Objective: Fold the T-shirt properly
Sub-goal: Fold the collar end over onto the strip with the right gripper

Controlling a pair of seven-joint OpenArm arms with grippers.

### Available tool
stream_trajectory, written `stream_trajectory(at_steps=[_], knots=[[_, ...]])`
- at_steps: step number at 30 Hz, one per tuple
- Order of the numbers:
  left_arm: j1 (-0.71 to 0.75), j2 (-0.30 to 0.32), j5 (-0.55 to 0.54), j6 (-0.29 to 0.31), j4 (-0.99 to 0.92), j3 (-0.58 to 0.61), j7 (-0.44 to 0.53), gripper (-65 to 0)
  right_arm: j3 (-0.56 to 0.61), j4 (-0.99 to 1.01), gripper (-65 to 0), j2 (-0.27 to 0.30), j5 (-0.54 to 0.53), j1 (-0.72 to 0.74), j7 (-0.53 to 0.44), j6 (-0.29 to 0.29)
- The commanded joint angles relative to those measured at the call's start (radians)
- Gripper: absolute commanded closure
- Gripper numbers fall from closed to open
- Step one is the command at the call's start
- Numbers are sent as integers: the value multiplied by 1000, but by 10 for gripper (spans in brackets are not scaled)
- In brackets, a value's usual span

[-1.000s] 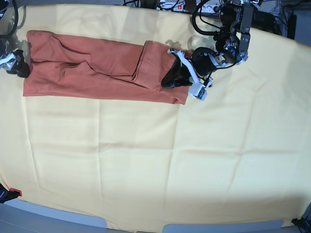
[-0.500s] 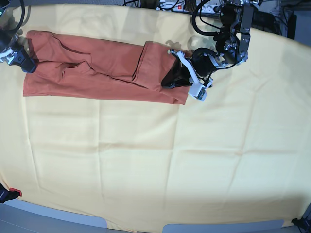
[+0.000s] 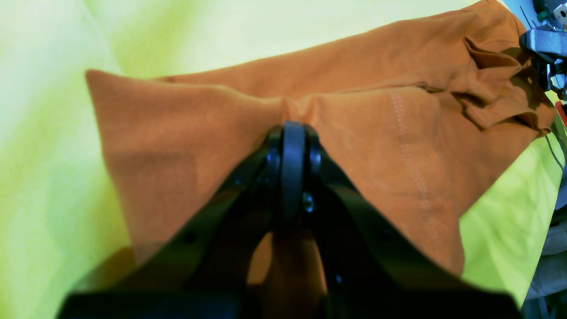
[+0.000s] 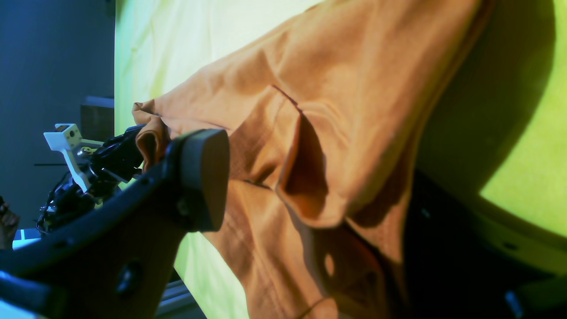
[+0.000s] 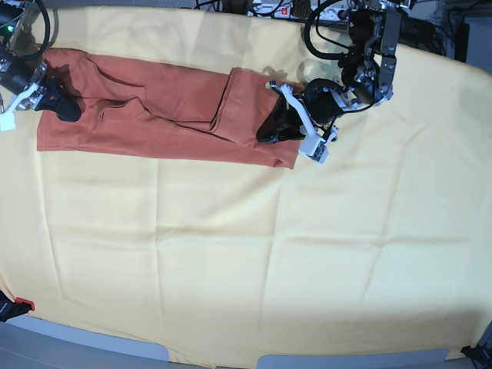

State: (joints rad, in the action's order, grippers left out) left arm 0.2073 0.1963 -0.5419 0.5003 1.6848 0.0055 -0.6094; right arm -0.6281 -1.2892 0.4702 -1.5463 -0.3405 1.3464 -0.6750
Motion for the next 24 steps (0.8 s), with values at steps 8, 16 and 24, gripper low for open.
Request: stream_trajectory(at_steps=[8, 16, 24], knots=[[-9, 6, 6, -15, 11, -7, 11, 0, 3, 0, -417, 13, 63, -23, 50, -23], [-17, 6, -17, -15, 15, -7, 11, 0, 5, 0, 0, 15, 63, -58, 50, -23], [-40, 6, -114, 0, 19, -15, 3, 0, 5, -10, 0, 36, 63, -58, 50, -23]])
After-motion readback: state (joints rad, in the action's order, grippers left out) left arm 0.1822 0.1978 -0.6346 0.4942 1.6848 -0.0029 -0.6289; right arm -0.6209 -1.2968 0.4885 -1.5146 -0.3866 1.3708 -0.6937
